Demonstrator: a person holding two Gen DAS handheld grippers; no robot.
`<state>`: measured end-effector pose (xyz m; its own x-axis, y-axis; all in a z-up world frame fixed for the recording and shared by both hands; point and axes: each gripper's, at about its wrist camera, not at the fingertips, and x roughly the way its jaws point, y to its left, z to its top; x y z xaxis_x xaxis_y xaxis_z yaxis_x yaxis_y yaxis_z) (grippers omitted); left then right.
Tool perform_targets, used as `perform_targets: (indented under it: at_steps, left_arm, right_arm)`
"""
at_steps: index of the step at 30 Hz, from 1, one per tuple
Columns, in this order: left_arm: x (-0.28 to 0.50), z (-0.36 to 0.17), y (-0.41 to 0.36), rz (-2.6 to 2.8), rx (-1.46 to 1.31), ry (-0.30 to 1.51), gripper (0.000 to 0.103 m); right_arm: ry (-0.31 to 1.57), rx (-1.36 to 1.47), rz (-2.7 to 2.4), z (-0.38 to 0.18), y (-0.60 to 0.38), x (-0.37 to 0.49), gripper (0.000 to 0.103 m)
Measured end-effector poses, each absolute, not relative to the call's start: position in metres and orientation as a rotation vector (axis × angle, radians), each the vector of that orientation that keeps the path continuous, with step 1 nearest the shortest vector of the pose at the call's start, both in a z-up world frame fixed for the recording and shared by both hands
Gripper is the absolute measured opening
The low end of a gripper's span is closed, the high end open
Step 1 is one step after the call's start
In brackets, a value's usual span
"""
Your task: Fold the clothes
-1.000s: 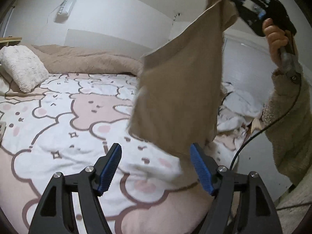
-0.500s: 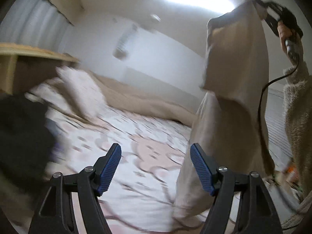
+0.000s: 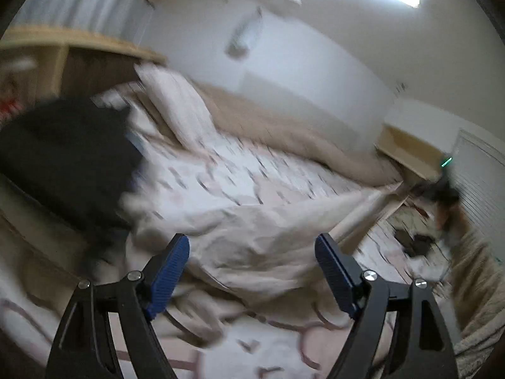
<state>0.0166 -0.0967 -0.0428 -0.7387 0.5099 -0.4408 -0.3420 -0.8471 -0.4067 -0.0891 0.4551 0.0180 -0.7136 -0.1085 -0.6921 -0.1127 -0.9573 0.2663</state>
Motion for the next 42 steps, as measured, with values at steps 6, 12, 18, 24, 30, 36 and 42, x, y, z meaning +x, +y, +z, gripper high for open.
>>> perform_targets:
  at_steps: [6,12,18,24,30,36,42]
  left_arm:
    - [-0.011,-0.073,-0.002,2.332,-0.898,-0.243,0.082]
    - [-0.035,-0.107,0.087,2.208,-0.929,0.131,0.082]
    - [-0.052,-0.146,0.122,2.132,-1.046,0.243,0.056]
    - [-0.057,-0.147,0.115,2.056,-1.124,0.071,0.019]
    - [-0.059,-0.110,0.117,1.949,-1.088,-0.145,0.005]
    - [-0.044,-0.063,0.098,1.903,-0.987,-0.243,0.005]
    - [-0.027,-0.070,0.092,2.108,-0.987,0.038,0.005]
  right_arm:
    - [0.481,-1.487,2.464,-0.148,0.515,-0.063,0.025]
    - [0.589,-1.324,2.418,-0.143,0.538,-0.003,0.072]
    - [0.742,-1.296,2.477,-0.125,0.509,0.031,0.072]
    - [0.999,-1.340,2.604,-0.122,0.462,0.043,0.072]
    - [1.552,-1.379,2.634,-0.138,0.409,0.031,0.071]
    - [1.991,-1.378,2.362,-0.174,0.389,0.019,0.071]
    - [2.045,-1.423,2.237,-0.195,0.371,-0.003,0.071]
